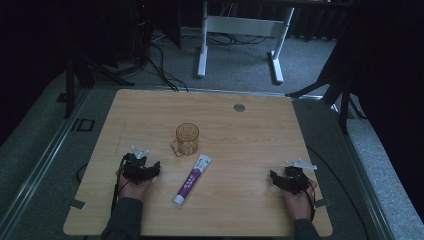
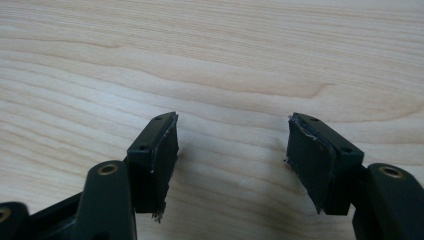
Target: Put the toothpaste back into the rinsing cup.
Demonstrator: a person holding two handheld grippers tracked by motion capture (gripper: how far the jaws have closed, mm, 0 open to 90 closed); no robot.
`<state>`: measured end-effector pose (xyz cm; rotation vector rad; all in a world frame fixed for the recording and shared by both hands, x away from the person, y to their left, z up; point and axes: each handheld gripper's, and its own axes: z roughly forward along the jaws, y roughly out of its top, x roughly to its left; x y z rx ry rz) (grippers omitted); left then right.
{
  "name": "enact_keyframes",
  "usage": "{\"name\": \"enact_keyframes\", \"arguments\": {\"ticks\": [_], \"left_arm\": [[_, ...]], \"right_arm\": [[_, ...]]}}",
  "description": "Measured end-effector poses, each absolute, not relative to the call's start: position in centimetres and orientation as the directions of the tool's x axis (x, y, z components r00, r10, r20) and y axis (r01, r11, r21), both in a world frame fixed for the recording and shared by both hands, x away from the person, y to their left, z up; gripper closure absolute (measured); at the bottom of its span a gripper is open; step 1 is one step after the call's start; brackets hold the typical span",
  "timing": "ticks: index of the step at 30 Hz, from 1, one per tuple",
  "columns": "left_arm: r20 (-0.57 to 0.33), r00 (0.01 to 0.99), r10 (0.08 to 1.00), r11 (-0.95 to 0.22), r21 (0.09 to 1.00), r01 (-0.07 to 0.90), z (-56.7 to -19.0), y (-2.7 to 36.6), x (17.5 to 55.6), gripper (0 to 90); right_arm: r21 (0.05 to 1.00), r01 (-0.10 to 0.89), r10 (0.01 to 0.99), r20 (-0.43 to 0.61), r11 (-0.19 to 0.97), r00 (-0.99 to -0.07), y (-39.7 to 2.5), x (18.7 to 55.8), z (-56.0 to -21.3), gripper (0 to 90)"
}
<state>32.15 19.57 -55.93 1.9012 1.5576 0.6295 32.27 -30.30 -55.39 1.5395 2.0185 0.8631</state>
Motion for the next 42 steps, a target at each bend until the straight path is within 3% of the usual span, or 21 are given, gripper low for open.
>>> {"name": "enact_keyframes", "arguments": {"ticks": [5, 17, 27, 42], "left_arm": [[-0.013, 0.204, 0.979, -0.138, 0.695, 0.705, -55.7, 19.4, 32.0, 38.5], [-0.044, 0.236, 0.971, -0.141, 0.692, 0.708, -54.0, 19.2, 31.4, 41.8], [-0.075, 0.265, 0.961, -0.144, 0.684, 0.716, -52.0, 19.0, 30.7, 51.0], [-0.088, 0.328, 0.940, -0.182, 0.687, 0.704, -49.0, 17.8, 30.2, 56.9]], "right_arm": [[0.721, 0.665, 0.961, -0.002, 0.193, -0.276, -30.3, 32.4, -55.6, 34.7], [0.734, 0.653, 0.962, -0.006, 0.189, -0.273, -30.1, 32.4, -55.8, 30.8], [0.736, 0.650, 0.961, -0.007, 0.191, -0.276, -30.0, 32.5, -55.8, 30.1], [0.738, 0.647, 0.960, -0.006, 0.192, -0.278, -30.0, 32.4, -55.9, 30.1]]}}
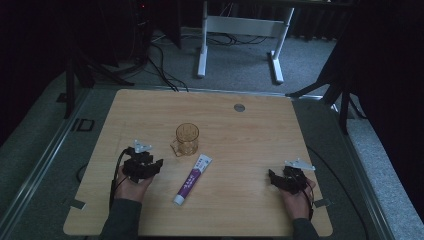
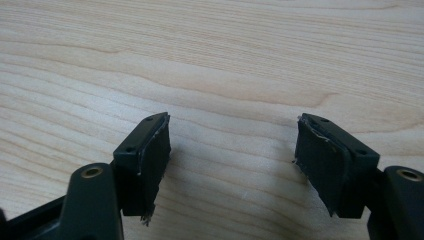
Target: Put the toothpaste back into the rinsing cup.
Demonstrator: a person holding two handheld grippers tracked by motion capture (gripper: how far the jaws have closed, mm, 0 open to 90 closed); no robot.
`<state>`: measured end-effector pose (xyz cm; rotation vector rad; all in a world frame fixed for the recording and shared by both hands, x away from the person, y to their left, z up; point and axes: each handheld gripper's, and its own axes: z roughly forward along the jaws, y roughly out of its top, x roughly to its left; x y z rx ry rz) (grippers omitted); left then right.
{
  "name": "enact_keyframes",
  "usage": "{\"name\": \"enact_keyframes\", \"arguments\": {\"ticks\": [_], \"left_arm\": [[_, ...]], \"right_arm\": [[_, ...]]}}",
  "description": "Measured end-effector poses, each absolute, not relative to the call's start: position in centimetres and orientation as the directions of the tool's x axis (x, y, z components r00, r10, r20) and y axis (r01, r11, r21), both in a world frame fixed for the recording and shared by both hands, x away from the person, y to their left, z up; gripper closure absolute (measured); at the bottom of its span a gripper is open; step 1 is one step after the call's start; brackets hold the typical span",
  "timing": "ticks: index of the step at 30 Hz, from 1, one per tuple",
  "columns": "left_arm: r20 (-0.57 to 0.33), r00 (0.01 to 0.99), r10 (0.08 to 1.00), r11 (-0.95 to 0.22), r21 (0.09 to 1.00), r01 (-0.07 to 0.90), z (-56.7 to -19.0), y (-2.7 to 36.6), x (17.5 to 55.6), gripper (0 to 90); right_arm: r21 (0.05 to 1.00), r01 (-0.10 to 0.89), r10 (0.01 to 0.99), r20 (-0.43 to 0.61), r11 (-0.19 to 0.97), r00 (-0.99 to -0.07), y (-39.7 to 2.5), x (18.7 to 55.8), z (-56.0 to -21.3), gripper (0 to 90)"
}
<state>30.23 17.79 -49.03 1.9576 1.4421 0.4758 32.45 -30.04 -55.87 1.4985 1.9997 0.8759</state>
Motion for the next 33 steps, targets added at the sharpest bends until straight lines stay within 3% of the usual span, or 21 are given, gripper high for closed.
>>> {"name": "enact_keyframes", "arguments": {"ticks": [33], "left_arm": [[-0.083, 0.396, 0.915, -0.256, 0.639, 0.725, -45.5, 13.4, 30.2, 54.8]], "right_arm": [[0.740, 0.646, 0.961, -0.005, 0.190, -0.277, -30.0, 32.4, -55.9, 29.5]]}}
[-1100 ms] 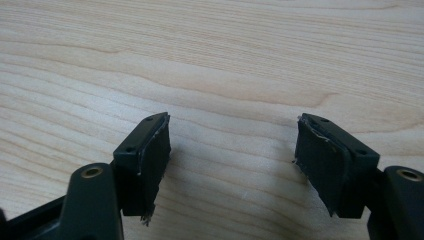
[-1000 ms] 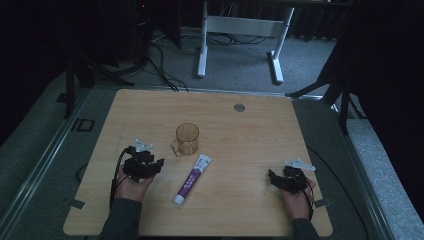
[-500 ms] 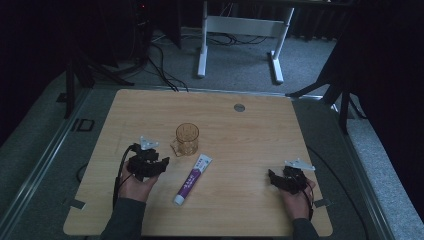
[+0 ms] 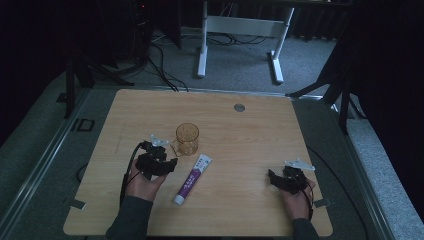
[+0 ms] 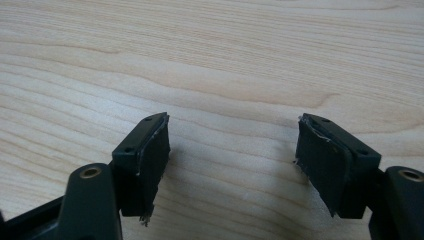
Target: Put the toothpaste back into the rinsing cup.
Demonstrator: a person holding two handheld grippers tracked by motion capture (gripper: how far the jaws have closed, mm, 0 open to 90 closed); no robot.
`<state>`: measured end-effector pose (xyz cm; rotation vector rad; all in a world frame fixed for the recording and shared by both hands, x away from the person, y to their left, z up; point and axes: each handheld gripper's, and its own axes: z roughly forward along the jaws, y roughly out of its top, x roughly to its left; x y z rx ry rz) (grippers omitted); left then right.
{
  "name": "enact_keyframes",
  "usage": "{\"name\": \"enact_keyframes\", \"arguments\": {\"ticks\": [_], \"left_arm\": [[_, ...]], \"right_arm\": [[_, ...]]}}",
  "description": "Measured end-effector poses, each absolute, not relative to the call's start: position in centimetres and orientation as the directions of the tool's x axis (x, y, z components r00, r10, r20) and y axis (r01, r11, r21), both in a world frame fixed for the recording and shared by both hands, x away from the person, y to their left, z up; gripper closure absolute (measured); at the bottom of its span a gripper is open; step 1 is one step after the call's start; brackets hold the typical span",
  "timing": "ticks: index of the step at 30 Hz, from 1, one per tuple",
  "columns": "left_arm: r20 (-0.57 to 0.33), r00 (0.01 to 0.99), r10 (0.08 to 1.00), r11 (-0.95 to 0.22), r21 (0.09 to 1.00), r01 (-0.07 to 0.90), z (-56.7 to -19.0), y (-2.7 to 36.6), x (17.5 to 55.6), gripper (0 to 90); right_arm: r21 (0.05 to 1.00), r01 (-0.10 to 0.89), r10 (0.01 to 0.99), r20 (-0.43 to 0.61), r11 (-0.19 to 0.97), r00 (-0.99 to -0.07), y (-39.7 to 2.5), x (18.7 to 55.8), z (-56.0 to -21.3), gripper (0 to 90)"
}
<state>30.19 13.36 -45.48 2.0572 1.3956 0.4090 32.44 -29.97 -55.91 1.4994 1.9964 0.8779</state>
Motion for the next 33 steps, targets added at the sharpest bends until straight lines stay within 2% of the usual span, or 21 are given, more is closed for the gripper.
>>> {"name": "enact_keyframes", "arguments": {"ticks": [9, 33], "left_arm": [[-0.063, 0.411, 0.910, -0.290, 0.613, 0.735, -45.4, 12.3, 30.4, 54.8], [-0.077, 0.469, 0.880, -0.365, 0.524, 0.770, -46.0, 10.3, 31.4, 57.6]], "right_arm": [[0.740, 0.644, 0.959, -0.006, 0.194, -0.282, -29.9, 32.4, -55.9, 29.5], [0.740, 0.643, 0.959, -0.007, 0.196, -0.285, -29.8, 32.5, -55.9, 29.5]]}}
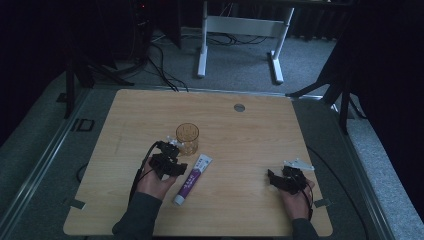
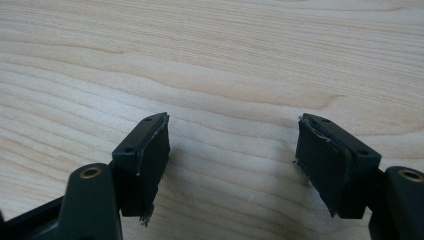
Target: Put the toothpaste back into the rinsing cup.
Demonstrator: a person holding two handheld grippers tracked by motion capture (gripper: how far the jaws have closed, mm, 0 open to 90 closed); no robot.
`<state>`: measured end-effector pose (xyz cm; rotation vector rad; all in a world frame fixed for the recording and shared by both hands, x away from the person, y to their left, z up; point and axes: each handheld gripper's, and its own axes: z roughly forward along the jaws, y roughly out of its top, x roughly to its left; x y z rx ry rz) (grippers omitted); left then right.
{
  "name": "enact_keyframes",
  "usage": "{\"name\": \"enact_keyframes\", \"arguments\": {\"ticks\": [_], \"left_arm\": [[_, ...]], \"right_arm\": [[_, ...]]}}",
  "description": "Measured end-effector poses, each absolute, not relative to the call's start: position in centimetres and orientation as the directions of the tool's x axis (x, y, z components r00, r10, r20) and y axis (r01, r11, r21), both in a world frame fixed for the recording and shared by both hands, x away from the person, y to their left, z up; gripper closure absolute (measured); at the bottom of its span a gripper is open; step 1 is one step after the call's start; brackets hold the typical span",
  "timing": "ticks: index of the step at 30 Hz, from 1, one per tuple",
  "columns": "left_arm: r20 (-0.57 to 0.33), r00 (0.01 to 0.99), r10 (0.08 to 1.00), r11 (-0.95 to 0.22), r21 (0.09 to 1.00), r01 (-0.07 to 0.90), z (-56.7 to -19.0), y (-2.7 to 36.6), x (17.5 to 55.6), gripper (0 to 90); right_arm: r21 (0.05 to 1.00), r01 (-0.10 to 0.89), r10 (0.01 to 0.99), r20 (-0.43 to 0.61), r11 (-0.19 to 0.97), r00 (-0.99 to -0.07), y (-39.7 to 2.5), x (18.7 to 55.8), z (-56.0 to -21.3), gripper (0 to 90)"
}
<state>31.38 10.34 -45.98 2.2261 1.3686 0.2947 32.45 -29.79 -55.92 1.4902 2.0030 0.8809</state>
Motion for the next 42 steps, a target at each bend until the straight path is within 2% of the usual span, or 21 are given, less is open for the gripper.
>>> {"name": "enact_keyframes", "arguments": {"ticks": [29, 38, 42], "left_arm": [[-0.052, 0.501, 0.864, -0.437, 0.416, 0.798, -47.2, 8.2, 32.4, 62.4], [-0.051, 0.505, 0.862, -0.449, 0.385, 0.806, -47.7, 7.3, 32.8, 60.2], [-0.041, 0.501, 0.864, -0.451, 0.376, 0.809, -48.0, 6.9, 33.0, 56.6]], "right_arm": [[0.740, 0.642, 0.957, -0.006, 0.200, -0.291, -29.8, 32.5, -55.9, 29.5], [0.740, 0.642, 0.956, -0.006, 0.201, -0.293, -29.7, 32.4, -55.9, 29.6], [0.740, 0.642, 0.956, -0.006, 0.201, -0.294, -29.7, 32.4, -55.9, 29.5]]}}
